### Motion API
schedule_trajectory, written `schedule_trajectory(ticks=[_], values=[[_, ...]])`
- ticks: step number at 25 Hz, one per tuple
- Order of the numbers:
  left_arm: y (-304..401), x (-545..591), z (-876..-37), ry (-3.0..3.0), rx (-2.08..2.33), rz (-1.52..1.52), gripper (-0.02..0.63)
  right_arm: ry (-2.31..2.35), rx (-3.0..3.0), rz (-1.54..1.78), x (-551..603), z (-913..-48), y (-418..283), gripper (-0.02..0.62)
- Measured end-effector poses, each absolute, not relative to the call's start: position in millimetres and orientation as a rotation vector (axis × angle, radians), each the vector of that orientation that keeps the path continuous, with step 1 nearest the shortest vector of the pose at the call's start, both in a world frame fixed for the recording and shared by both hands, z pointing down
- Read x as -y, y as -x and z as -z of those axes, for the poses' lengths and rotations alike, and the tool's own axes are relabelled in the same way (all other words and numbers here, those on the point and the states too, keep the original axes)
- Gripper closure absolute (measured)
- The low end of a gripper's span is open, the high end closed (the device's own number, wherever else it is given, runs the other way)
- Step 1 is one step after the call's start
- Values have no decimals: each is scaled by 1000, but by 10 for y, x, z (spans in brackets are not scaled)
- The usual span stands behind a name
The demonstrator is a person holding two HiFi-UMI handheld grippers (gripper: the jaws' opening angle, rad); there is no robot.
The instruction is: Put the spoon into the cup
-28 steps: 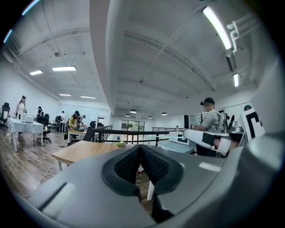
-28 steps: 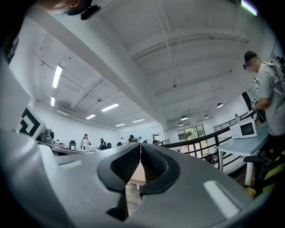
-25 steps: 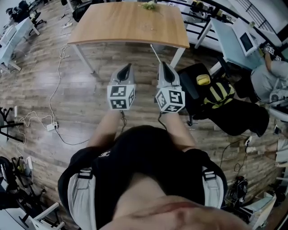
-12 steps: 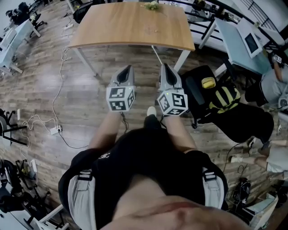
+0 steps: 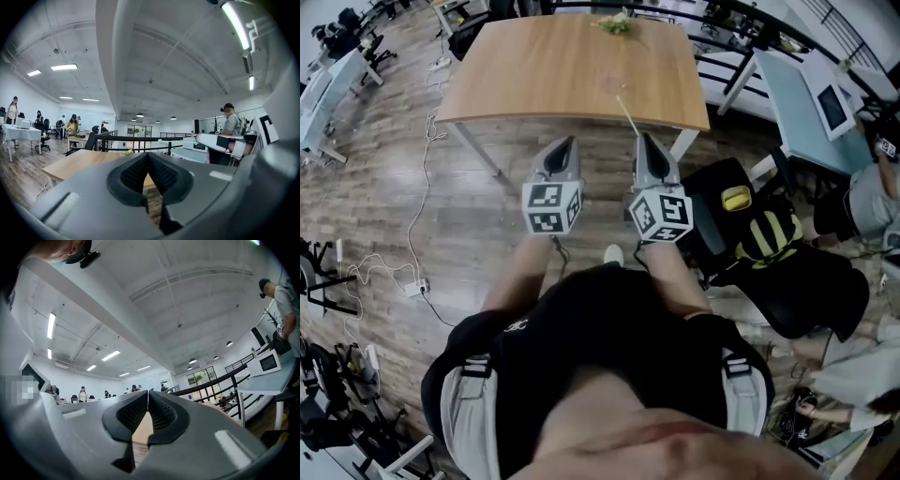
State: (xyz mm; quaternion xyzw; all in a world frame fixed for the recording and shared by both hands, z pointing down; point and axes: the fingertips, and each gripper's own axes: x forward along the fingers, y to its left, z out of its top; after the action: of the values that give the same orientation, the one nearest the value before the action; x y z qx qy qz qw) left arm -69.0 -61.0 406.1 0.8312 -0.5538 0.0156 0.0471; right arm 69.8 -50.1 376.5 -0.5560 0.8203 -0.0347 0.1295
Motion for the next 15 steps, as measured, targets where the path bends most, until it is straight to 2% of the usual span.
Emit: schedule_trajectory(ticks=[15], values=[[22, 2157, -4189, -2516, 1687, -98, 595, 1573, -2433, 153, 2131, -3884, -1219, 591]])
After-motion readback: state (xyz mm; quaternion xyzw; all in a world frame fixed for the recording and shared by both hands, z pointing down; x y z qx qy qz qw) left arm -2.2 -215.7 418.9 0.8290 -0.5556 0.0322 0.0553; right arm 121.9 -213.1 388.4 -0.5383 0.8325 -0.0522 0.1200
